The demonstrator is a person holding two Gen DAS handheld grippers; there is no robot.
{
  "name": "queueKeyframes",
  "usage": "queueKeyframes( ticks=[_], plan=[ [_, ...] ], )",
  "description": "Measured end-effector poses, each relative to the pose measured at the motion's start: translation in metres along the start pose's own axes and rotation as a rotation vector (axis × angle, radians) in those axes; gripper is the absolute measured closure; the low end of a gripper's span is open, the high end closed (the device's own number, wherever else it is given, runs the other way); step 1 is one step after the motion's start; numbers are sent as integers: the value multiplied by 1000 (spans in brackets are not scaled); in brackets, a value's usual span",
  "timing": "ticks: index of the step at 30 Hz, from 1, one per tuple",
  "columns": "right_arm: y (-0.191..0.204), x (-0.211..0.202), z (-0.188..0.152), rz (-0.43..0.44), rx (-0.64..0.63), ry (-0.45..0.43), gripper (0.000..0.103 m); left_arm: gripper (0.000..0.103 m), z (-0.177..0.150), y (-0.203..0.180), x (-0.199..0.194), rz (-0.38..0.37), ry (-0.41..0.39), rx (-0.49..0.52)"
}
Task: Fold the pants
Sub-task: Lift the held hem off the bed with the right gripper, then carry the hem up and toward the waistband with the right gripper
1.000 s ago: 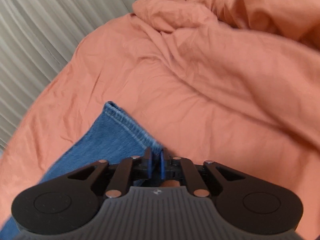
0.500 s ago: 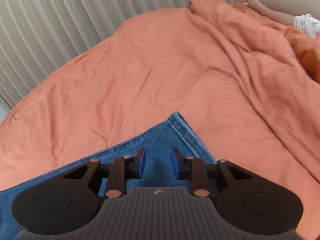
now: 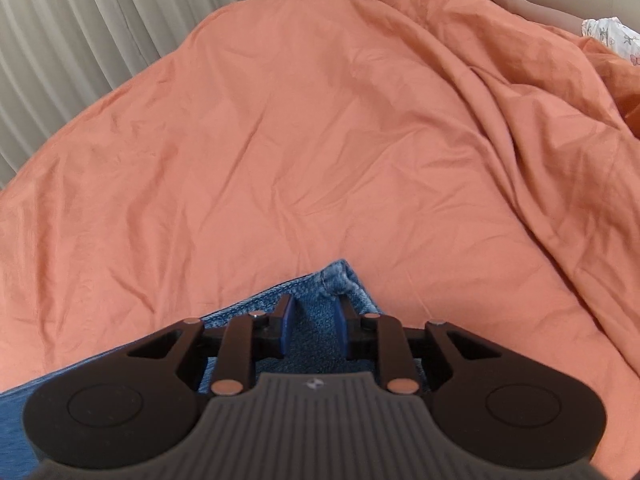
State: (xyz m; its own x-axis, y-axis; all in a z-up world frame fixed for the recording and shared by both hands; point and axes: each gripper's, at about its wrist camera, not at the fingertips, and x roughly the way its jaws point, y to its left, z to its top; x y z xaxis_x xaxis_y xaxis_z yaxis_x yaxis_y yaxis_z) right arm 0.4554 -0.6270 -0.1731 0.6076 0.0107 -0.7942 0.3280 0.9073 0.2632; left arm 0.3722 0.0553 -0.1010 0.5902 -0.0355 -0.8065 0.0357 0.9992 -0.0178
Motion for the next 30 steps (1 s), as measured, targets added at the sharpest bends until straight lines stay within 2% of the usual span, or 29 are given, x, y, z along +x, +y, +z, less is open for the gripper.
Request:
queueKeyframes(
  ticks=[1, 3, 5, 9, 12, 14, 16, 18, 22, 25, 28, 30],
  plan=[
    [-4, -9, 0, 16, 3, -7, 78, 35, -1, -2, -7, -12, -14, 7],
    [-16, -33, -3, 48, 28, -25, 63, 35, -4, -3, -18, -45, -34, 13],
    [-34, -57, -8, 82, 83, -36, 60, 35, -7, -10, -28, -81, -38, 16],
    [-68, -93, -34, 121, 211, -32, 43, 35, -11, -35, -43, -139, -34, 54],
    [-88, -107, -59, 175, 319, -8, 43, 36, -3, -63, -43, -201, -6, 76],
    [-95, -108, -76, 199, 375, 8, 43, 45, -3, -78, -45, -200, 0, 106],
    [-101, -105, -90, 210, 414, 14, 43, 49, -2, -94, -44, -226, 12, 124],
    [-106, -98, -100, 225, 459, 15, 47, 51, -2, -107, -42, -259, 48, 128],
    [-114, -80, -106, 268, 511, 4, 58, 54, 0, -133, -30, -290, 71, 159],
    [-118, -71, -104, 289, 503, -20, 69, 58, 5, -155, -11, -294, 76, 193],
    [-125, -62, -104, 310, 525, -22, 85, 62, 13, -170, 9, -285, 72, 203],
    [-126, -62, -102, 328, 477, -26, 92, 64, 17, -178, 23, -288, 78, 201]
  ],
)
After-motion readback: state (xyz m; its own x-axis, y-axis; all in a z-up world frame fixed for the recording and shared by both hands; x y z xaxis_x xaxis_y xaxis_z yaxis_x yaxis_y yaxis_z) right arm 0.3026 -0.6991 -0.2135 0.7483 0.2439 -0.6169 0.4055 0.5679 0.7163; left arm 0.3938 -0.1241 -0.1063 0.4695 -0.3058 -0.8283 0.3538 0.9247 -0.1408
